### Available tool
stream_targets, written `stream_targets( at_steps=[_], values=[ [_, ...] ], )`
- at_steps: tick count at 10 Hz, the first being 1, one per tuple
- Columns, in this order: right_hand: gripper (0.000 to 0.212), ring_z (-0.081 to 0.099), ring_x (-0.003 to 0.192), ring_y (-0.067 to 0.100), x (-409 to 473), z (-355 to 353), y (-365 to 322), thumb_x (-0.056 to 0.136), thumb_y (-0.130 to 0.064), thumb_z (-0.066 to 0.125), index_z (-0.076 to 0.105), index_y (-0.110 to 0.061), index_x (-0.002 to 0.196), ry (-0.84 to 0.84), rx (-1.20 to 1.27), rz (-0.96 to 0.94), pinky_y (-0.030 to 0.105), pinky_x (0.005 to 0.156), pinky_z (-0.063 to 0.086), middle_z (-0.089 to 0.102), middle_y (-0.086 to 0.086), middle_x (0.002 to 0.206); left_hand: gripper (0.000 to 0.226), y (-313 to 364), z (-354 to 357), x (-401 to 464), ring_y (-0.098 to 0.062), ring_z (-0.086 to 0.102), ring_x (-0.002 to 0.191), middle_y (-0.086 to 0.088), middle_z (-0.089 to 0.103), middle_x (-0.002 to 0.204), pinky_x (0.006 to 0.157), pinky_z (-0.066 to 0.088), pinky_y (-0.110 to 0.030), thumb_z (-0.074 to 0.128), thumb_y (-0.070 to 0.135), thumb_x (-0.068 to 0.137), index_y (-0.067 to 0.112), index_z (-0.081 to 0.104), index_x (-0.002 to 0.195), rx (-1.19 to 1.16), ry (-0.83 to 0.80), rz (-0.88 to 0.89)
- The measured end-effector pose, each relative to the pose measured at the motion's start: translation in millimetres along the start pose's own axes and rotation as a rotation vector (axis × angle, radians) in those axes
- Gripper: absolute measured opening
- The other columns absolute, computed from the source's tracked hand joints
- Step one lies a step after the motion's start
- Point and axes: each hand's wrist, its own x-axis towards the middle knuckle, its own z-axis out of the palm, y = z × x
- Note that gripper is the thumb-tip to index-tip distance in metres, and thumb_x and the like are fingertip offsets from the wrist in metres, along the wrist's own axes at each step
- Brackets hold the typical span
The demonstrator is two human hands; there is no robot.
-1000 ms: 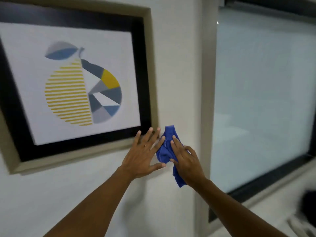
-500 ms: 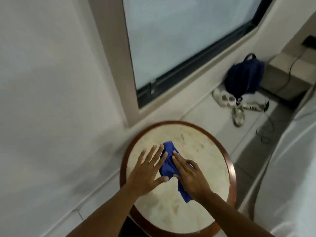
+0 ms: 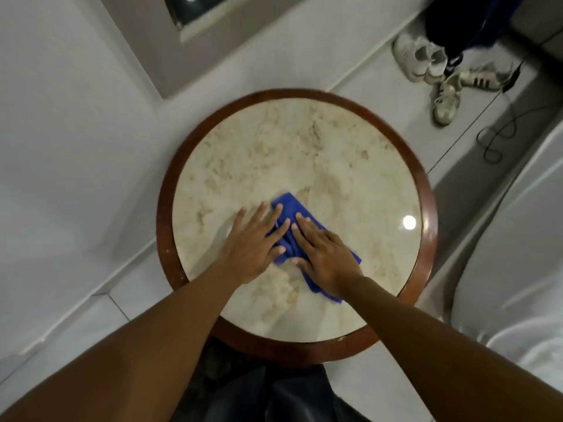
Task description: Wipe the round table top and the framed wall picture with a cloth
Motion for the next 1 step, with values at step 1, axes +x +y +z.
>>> stream_targets(
  at_steps=[1],
  values=[
    [0.081,0.001,0.152,0.017,-6.7,-71.3,-6.1,0.095,-0.070,0.014,0.011,-0.019,0.158,-0.164,0.099,0.033,0.037,0.117,0.018,-0.002,0.002,0.165,0.067,-7.8,-65.1,-15.1,-0.027,-0.007,0.156,-0.007,-0.004,0.171,0.124,0.006,-0.053,0.016,0.057,0.103,0.025,0.002,0.160,-0.062,-0.053,-0.027]
  ],
)
